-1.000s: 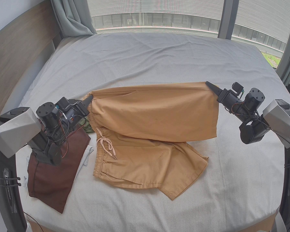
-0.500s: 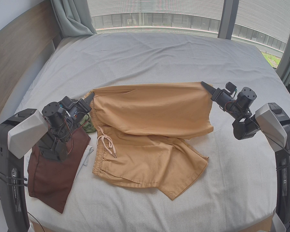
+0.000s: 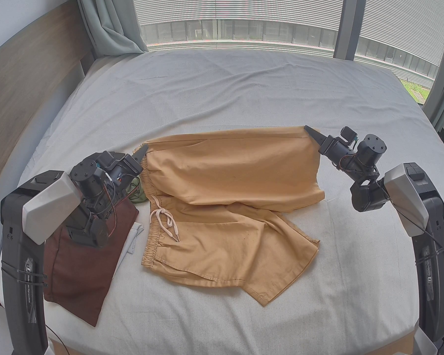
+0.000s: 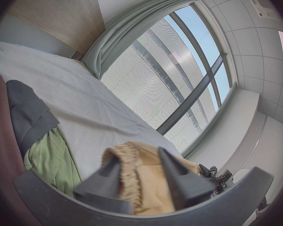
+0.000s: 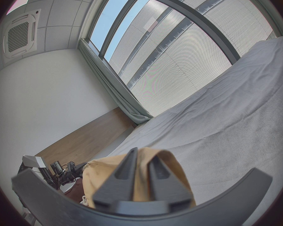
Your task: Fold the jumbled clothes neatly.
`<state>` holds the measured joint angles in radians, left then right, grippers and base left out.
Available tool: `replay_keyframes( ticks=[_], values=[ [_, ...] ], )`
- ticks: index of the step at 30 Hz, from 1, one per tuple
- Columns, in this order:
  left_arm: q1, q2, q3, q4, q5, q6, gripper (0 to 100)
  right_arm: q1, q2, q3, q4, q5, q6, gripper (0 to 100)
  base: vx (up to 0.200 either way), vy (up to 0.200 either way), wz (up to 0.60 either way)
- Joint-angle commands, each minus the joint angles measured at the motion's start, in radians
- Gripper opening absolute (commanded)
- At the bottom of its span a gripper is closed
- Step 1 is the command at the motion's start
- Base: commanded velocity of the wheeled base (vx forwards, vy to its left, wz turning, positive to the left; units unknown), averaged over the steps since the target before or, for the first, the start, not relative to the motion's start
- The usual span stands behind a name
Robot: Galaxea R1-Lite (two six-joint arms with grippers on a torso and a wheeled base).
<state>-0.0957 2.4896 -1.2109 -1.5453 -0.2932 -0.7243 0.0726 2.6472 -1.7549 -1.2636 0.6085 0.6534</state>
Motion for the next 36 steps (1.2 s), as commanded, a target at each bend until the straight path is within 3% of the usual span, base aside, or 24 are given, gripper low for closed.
replay_keyframes(
  ticks=[1,5,10,15,22,36],
  values=[
    [0.002,0.006,-0.016,0.007,-0.001,-0.015,100,0.003,0.010,-0.034,0.015,-0.001,0.000,100,0.000,0.000,0.00],
    [-0.002,-0.008,-0.015,0.039,0.002,-0.080,100,0.004,0.013,-0.043,0.020,-0.001,-0.001,100,0.000,0.000,0.00],
    [-0.007,-0.021,-0.009,0.087,0.002,-0.089,100,0.004,-0.001,-0.005,0.012,-0.001,-0.008,100,0.000,0.000,0.00],
    [-0.007,-0.035,0.034,0.131,0.012,-0.089,100,0.012,-0.099,0.221,-0.048,-0.001,-0.041,100,0.000,0.000,0.00],
    [-0.019,-0.107,0.148,0.110,0.012,-0.084,100,0.023,-0.168,0.430,-0.165,-0.001,-0.052,100,0.000,0.000,0.00],
    [-0.022,-0.186,0.358,-0.001,0.002,-0.069,100,0.053,-0.220,0.615,-0.276,-0.001,-0.067,100,0.000,0.000,0.00]
  ],
)
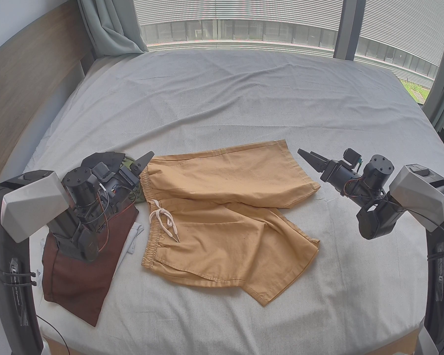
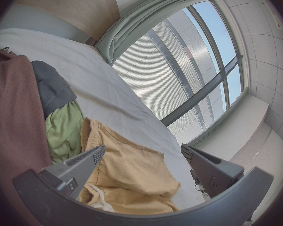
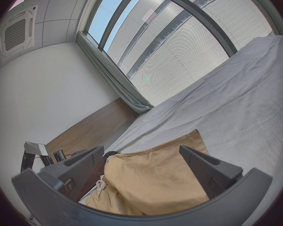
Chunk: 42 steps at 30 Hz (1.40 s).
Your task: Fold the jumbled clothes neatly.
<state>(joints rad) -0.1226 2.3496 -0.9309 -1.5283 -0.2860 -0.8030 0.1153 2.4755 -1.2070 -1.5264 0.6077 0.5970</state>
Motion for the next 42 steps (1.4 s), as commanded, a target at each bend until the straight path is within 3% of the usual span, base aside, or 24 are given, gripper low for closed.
replay_keyframes(
  ticks=[1,16,23,35,38,42],
  values=[
    [0.006,-0.055,0.090,-0.019,-0.005,0.016,100,0.010,-0.063,0.086,-0.014,0.001,-0.016,100,0.000,0.000,0.00],
    [-0.003,-0.227,0.308,-0.019,-0.085,0.076,100,0.035,-0.262,0.392,-0.014,0.007,-0.102,100,0.000,0.000,0.00],
    [0.003,-0.256,0.363,-0.021,-0.096,0.131,100,0.044,-0.345,0.500,-0.015,0.009,-0.108,100,0.000,0.000,0.00],
    [0.008,-0.335,0.472,-0.021,-0.197,0.143,100,0.061,-0.486,0.727,-0.014,0.003,-0.117,100,0.000,0.000,0.00],
    [0.009,-0.335,0.484,-0.019,-0.205,0.191,100,0.066,-0.501,0.738,-0.014,0.003,-0.117,100,0.000,0.000,0.00],
    [0.026,-0.308,0.535,-0.019,-0.257,0.377,100,0.066,-0.498,0.753,-0.014,0.004,-0.112,100,0.000,0.000,0.00]
  ],
)
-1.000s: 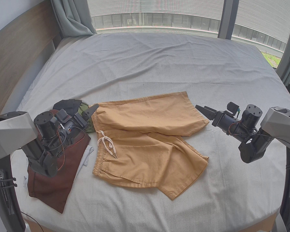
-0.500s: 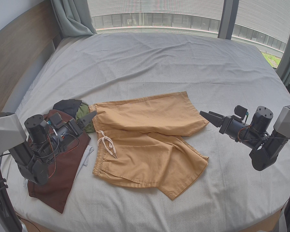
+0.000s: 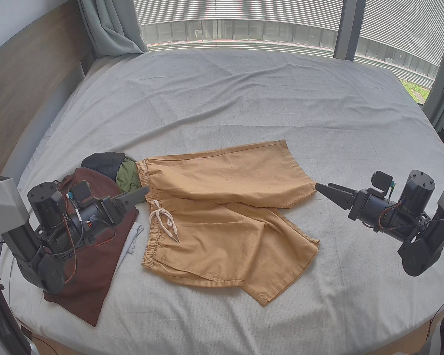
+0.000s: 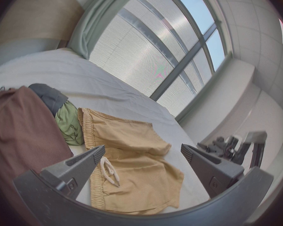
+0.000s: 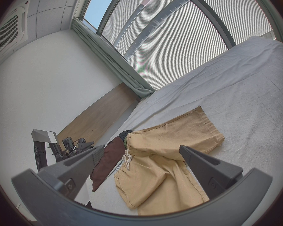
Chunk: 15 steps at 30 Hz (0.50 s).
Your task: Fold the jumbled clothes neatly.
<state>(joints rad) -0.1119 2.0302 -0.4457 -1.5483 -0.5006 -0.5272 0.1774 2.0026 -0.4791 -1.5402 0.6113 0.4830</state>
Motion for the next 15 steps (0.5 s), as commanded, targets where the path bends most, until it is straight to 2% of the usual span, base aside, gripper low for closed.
replay_keyframes(
  ticks=[1,5,14,15],
  values=[
    [0.018,0.018,0.058,0.001,-0.055,0.130,100,0.002,-0.022,0.030,0.000,0.001,0.000,100,0.000,0.000,0.00],
    [0.040,0.035,0.085,0.001,-0.090,0.220,100,0.004,-0.004,0.062,0.000,0.004,-0.007,100,0.000,0.000,0.00],
    [0.046,0.030,0.117,0.001,-0.104,0.262,100,0.007,-0.002,0.093,0.000,0.008,-0.012,100,0.000,0.000,0.00],
    [0.046,0.033,0.137,0.001,-0.118,0.289,100,0.002,0.004,0.094,0.000,0.008,-0.015,100,0.000,0.000,0.00]
  ],
)
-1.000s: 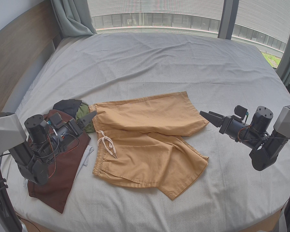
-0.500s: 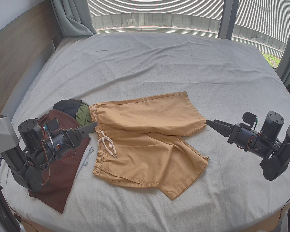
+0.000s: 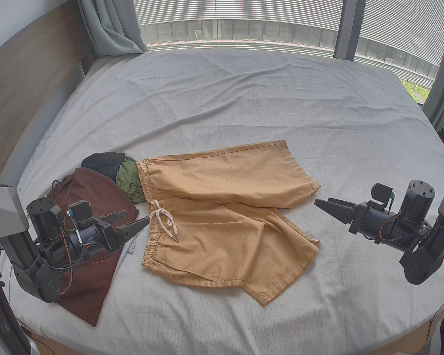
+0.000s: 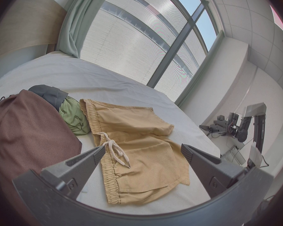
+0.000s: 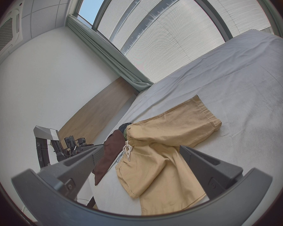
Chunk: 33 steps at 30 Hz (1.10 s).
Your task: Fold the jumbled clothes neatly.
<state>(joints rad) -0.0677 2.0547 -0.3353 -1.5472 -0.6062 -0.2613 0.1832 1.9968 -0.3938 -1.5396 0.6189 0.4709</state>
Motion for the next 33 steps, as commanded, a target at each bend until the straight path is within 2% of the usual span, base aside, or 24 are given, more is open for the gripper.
replay_keyframes(
  ticks=[1,8,29,33],
  values=[
    [0.002,0.010,0.033,-0.001,-0.021,0.040,100,-0.007,0.010,0.010,-0.001,0.004,-0.003,100,0.000,0.000,0.00],
    [0.002,0.074,0.042,-0.001,-0.030,0.117,100,-0.010,0.063,0.024,-0.001,0.016,-0.006,100,0.000,0.000,0.00],
    [0.000,0.111,0.045,-0.001,-0.029,0.145,100,-0.013,0.232,0.003,-0.001,0.007,-0.001,100,0.000,0.000,0.00],
    [0.000,0.113,0.047,-0.001,-0.029,0.145,100,-0.034,0.280,0.000,-0.001,0.007,-0.003,100,0.000,0.000,0.00]
  ],
)
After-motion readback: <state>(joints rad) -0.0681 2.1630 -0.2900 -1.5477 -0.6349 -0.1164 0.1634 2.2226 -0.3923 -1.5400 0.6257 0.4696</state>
